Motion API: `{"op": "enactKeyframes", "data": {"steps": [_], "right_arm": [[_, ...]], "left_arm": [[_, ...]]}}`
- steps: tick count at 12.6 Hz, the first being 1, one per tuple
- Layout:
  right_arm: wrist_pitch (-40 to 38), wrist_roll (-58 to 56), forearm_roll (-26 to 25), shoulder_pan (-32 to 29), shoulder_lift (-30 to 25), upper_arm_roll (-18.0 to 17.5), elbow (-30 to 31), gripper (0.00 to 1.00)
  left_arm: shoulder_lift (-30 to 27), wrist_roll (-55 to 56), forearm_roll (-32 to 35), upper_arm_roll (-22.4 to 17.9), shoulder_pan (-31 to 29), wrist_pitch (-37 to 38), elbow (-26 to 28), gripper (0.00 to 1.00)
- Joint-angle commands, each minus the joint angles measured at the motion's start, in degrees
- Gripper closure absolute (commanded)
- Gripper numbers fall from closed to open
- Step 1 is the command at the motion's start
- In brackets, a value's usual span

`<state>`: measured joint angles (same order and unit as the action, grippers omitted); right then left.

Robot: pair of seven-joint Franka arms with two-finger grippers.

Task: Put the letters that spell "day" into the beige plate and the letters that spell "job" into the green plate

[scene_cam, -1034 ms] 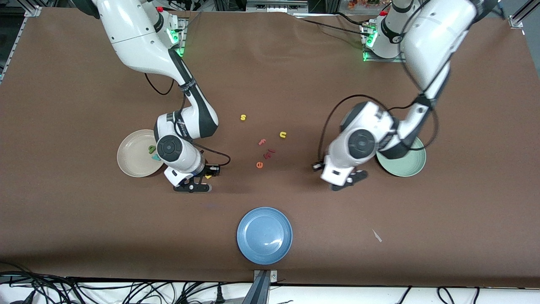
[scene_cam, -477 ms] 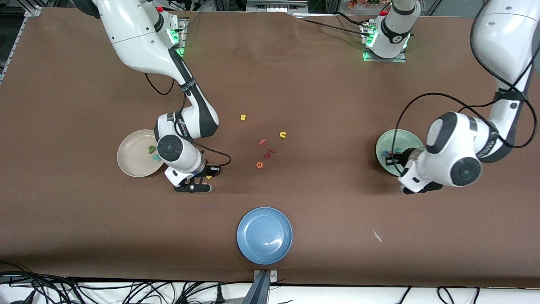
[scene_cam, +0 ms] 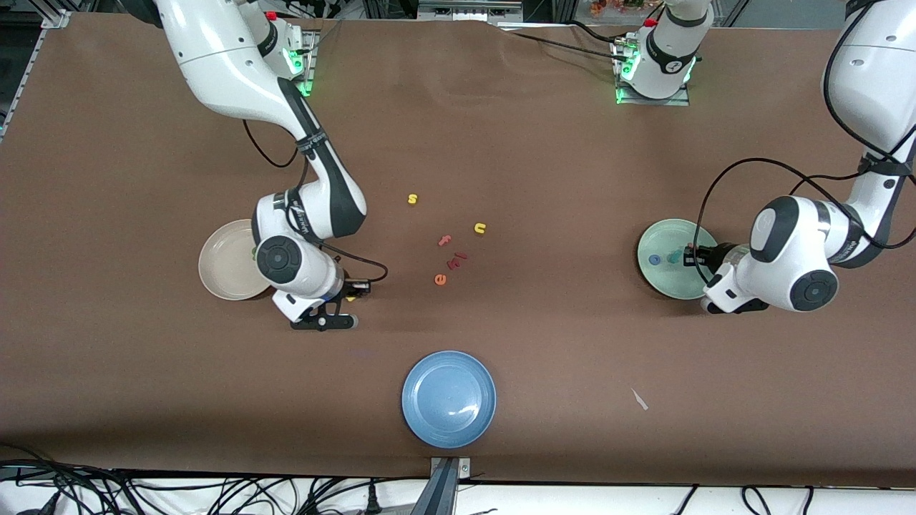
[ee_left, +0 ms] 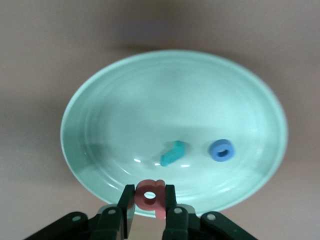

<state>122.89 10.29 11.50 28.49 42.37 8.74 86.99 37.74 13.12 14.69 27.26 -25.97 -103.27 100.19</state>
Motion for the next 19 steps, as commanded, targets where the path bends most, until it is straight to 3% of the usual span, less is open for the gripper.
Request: {"op": "enactKeyframes", "data": {"steps": [1, 2, 3, 4, 7, 9, 10, 11, 12, 19], "right_arm": [[-3.7, -11.31, 0.71, -0.63, -5.79, 3.98, 5.45, 0.91], [-3.79, -13.43, 0.71, -0.63, -7.73, 4.87, 7.74, 0.91], [-3.71, -15.36, 0.63, -0.63, -9.83, 5.92, 10.37, 0.91], [-3.1, -18.34, 0.54, -0.54, -12.29, 7.15, 14.14, 0.91], [2.08, -27.58, 0.54, -0.54, -18.37, 11.28, 24.87, 0.9], [3.14, -31.1, 0.63, -0.63, -18.38, 13.05, 27.0, 0.9], [3.93, -31.9, 0.63, -0.63, -18.12, 13.4, 27.36, 0.78], [3.5, -31.12, 0.8, -0.71, -17.94, 13.4, 26.92, 0.13], [3.06, -30.77, 0.89, -0.72, -18.12, 13.4, 26.22, 0.0], [-21.96, -18.29, 0.63, 0.25, -18.47, 12.61, 10.05, 0.0]], "left_arm": [[-0.3, -2.39, 1.83, 0.69, -2.5, -2.28, 3.42, 0.81], [-0.12, -2.31, 1.83, 0.69, -2.6, -2.29, 3.43, 0.65], [-0.29, -2.39, 1.83, 0.78, -2.6, -2.2, 3.43, 0.16], [-0.73, -2.31, 1.57, 1.04, -2.51, -1.59, 2.82, 0.0], [-4.94, -2.31, 1.04, 2.96, -2.16, -1.06, -1.12, 0.0], [-6.79, -2.13, 1.04, 5.34, -2.16, -0.79, -6.65, 0.0], [-7.41, -2.05, 1.04, 6.3, -2.16, -0.79, -9.99, 0.0], [-8.11, -1.96, 1.04, 7.27, -2.16, -0.79, -12.89, 0.0], [-8.99, -1.96, 1.04, 7.98, -2.16, -0.7, -15.09, 0.0], [-11.28, -7.83, 1.04, 9.48, -1.63, 2.27, -25.74, 0.0]]}}
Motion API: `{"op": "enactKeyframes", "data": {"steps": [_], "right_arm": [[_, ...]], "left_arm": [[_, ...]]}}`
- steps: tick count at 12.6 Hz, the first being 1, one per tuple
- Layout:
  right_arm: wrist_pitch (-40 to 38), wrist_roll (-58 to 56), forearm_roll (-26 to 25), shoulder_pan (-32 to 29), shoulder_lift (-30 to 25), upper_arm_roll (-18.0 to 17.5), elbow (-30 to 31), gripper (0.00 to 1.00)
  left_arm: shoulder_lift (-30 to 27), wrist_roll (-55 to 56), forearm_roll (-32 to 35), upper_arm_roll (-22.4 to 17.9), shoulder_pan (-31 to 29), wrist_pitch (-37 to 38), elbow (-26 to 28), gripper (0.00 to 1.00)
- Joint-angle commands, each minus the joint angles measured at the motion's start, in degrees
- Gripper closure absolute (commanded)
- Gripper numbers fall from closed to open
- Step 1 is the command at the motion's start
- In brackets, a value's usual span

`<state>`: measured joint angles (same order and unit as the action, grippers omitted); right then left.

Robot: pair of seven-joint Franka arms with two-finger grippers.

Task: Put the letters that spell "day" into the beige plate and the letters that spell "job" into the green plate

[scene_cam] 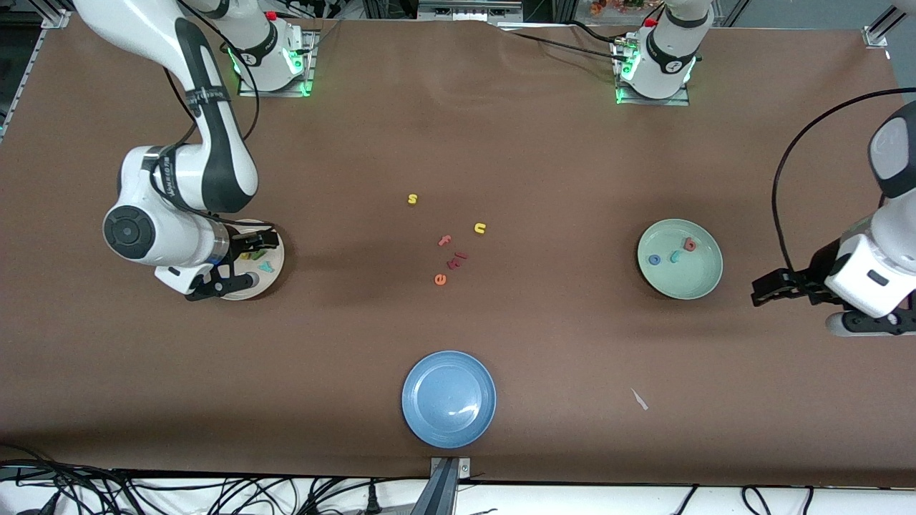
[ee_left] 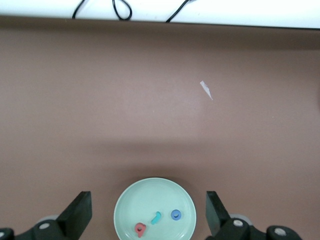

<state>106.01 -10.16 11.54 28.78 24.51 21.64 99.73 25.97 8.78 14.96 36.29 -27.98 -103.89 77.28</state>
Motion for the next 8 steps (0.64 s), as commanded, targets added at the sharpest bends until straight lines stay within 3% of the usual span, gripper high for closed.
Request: {"op": "enactKeyframes", "data": {"steps": [1, 4, 6, 7, 8], "right_arm": [[-6.33, 3.03, 0.5, 0.13, -0.95, -0.28, -3.48, 0.0], [-10.55, 3.83, -0.11, 0.13, -2.44, -0.11, -5.07, 0.0], [-12.41, 5.31, -3.08, 0.83, -4.37, -0.54, -5.78, 0.0], [-12.76, 7.5, -4.06, 0.05, -6.56, -1.85, -5.78, 0.0], [-12.76, 8.83, -5.2, -2.83, -7.88, -5.87, -5.43, 0.0]], "left_arm": [[0.48, -4.81, 0.78, 1.06, 0.47, 3.6, -4.05, 0.0], [0.48, -6.49, 0.77, 1.06, 0.3, 3.78, -6.88, 0.0], [0.57, -6.14, 0.43, 1.24, 0.64, 5.71, -6.96, 0.0], [0.48, -5.88, -0.97, 1.5, 0.99, 6.5, -6.97, 0.0], [0.48, -5.88, -4.2, 1.5, 0.82, 7.21, -6.97, 0.0]]}}
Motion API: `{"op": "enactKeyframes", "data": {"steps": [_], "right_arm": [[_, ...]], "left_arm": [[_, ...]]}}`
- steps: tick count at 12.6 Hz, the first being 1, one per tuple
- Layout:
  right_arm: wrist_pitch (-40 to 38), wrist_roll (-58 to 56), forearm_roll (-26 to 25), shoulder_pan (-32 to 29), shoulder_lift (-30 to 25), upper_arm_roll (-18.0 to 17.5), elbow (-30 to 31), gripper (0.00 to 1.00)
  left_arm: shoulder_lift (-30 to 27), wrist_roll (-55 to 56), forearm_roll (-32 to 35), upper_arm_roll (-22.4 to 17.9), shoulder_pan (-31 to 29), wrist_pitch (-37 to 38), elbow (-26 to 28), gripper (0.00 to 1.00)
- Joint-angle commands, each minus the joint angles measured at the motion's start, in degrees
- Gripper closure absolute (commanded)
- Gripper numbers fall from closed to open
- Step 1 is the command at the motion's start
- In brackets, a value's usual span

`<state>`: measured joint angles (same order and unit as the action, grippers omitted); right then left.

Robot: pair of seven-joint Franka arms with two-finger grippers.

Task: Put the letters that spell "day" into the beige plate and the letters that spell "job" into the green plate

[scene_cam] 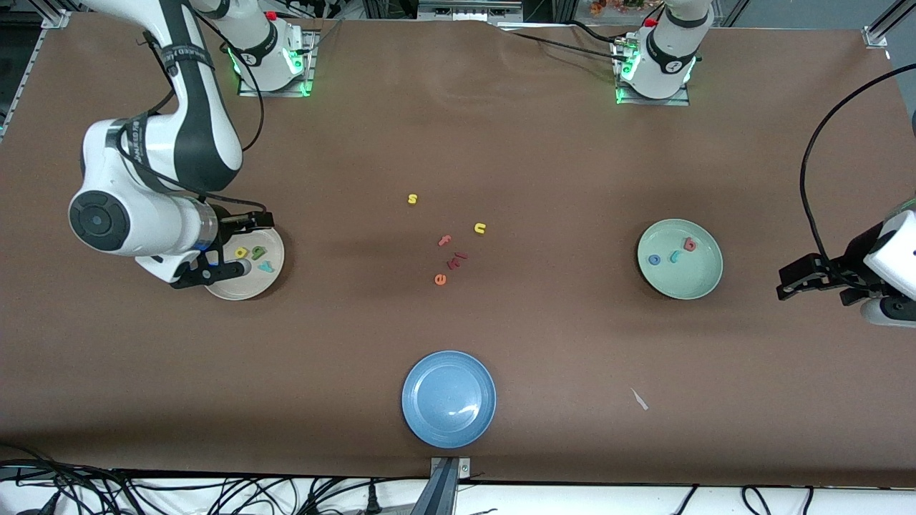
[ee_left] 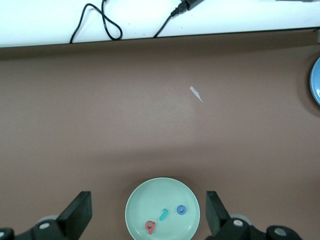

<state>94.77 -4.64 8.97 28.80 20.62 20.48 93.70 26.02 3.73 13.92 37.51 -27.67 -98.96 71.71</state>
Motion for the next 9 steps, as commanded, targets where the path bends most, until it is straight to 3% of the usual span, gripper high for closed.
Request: {"op": "enactKeyframes", "data": {"steps": [1, 3, 5, 7, 9], "right_arm": [[-1.69, 4.02, -4.99, -7.13, -6.18, -9.88, 1.31, 0.0], [-1.43, 5.87, -8.78, -12.86, -10.58, -17.29, 4.12, 0.0], [-1.95, 5.44, -9.06, -16.56, -14.54, -21.34, 4.56, 0.0], [-4.14, 4.56, -9.06, -19.65, -18.58, -22.42, 4.48, 0.0], [-7.48, 4.55, -9.14, -22.72, -20.61, -22.42, 3.6, 0.0]], "left_arm": [[0.43, -0.74, -7.72, 0.2, 0.08, 4.02, -1.4, 0.0], [0.26, -0.66, -10.4, -0.41, -0.72, 4.56, -1.4, 0.0], [-0.53, -0.3, -8.23, -0.59, -0.37, 4.56, -1.22, 0.0], [-0.53, 0.39, -2.43, 0.37, 0.16, 4.56, -1.31, 0.0], [-1.06, 3.38, -1.97, -0.93, 3.82, 4.82, -1.31, 0.0]]}}
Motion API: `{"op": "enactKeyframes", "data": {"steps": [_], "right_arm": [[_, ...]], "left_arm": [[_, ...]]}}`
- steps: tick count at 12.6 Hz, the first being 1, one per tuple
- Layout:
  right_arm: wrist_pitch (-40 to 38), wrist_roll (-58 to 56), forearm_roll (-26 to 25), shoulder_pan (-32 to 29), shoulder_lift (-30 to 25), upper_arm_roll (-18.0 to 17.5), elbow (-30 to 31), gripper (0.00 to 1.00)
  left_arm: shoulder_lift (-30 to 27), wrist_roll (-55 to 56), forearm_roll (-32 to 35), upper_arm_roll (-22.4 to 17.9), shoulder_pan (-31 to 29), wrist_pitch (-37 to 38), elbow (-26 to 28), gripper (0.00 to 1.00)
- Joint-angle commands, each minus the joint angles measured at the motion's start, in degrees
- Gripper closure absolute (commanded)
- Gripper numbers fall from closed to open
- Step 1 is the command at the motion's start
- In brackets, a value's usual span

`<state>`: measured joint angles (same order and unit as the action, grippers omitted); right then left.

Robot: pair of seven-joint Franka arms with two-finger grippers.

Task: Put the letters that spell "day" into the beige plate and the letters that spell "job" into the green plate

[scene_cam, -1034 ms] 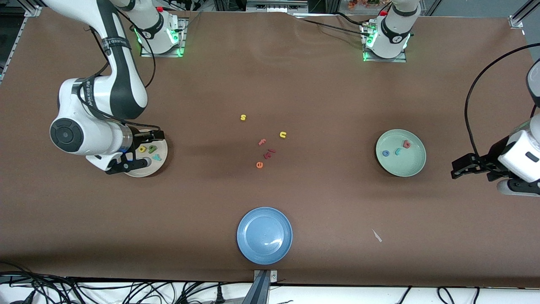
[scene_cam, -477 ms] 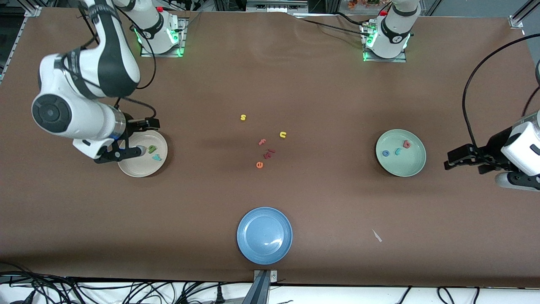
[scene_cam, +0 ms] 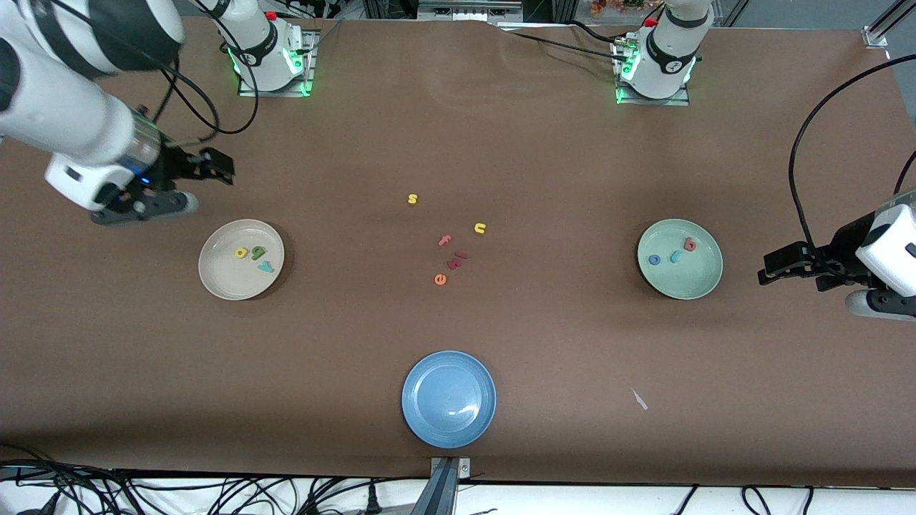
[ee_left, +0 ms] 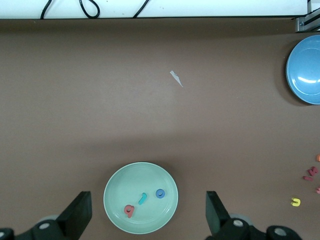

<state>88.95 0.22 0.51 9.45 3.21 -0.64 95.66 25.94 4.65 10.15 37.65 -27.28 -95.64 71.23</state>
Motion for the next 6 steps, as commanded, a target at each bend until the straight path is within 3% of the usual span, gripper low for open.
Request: {"op": "enactKeyframes", "data": {"steps": [1, 3, 4, 6], "right_arm": [[-1.67, -0.48, -1.3, -4.35, -4.17, -1.3, 1.54, 0.0], [-1.58, -0.49, -1.83, -5.15, -4.97, -1.3, 0.93, 0.0], [-0.97, -0.49, -1.75, -5.67, -4.97, -1.21, 0.49, 0.0], [-0.18, -0.31, -1.83, -5.85, -4.97, -1.21, 0.4, 0.0]], "left_arm": [[-1.76, 2.38, 2.41, -4.39, 7.12, 1.95, -0.83, 0.0], [-4.74, 1.42, 1.29, -19.29, 20.18, 1.95, -0.48, 0.0], [-5.36, 0.37, -1.51, -24.59, 24.34, 1.95, -0.21, 0.0], [-6.51, 0.01, -5.66, -29.89, 27.88, 1.52, 1.45, 0.0]]}}
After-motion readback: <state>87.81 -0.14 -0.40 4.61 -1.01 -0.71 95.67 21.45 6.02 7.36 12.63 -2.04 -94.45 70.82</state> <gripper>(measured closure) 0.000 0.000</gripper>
